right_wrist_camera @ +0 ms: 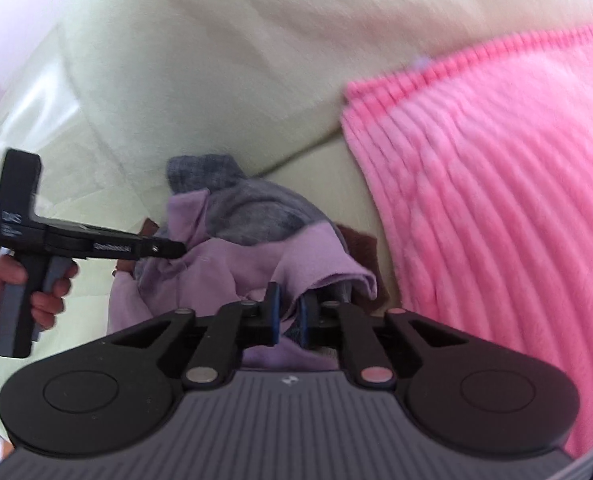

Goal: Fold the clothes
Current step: 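Grasp the lilac tank top with the left gripper while the right gripper holds it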

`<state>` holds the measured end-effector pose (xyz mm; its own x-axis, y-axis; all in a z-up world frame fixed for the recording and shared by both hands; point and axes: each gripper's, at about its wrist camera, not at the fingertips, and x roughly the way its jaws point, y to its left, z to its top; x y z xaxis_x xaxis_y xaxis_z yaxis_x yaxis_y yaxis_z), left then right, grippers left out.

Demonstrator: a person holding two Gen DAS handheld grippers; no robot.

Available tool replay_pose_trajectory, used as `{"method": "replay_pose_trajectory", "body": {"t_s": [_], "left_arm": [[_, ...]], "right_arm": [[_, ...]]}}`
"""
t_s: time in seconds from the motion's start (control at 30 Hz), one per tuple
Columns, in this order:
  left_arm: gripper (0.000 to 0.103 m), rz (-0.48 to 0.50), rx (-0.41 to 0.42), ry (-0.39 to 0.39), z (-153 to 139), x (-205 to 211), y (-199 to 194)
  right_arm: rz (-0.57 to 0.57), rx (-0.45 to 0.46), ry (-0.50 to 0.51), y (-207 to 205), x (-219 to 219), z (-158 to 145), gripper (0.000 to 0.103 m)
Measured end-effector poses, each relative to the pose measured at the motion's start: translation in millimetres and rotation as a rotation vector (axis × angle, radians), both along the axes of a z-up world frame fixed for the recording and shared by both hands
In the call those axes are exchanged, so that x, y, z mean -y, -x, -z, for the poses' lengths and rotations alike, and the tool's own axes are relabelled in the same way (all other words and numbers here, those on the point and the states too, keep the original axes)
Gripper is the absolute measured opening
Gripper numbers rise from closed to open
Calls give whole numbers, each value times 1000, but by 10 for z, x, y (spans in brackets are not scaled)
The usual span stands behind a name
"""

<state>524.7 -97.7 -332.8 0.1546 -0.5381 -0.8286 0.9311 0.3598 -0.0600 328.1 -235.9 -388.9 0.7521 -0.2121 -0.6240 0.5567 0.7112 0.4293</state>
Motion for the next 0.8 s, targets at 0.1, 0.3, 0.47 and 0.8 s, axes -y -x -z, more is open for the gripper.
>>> {"method": "replay_pose_trajectory", "body": {"t_s": [0.1,0.3,0.47,0.8], "left_arm": [[3,-76,15,58,-374,-238,169],[4,-175,68,153,-1109,-482,601],[4,-225,112,134,-1256,-559,1156],[4,-351,197,85,-1074,-647,1439]], "right_arm": [[-80,2,145,4,-148,-239,5],[-190,-6,340,98,-295,-731,4],[-204,45,172,284,-105,-803,5],[67,143,-305,875,662,99,49]]}}
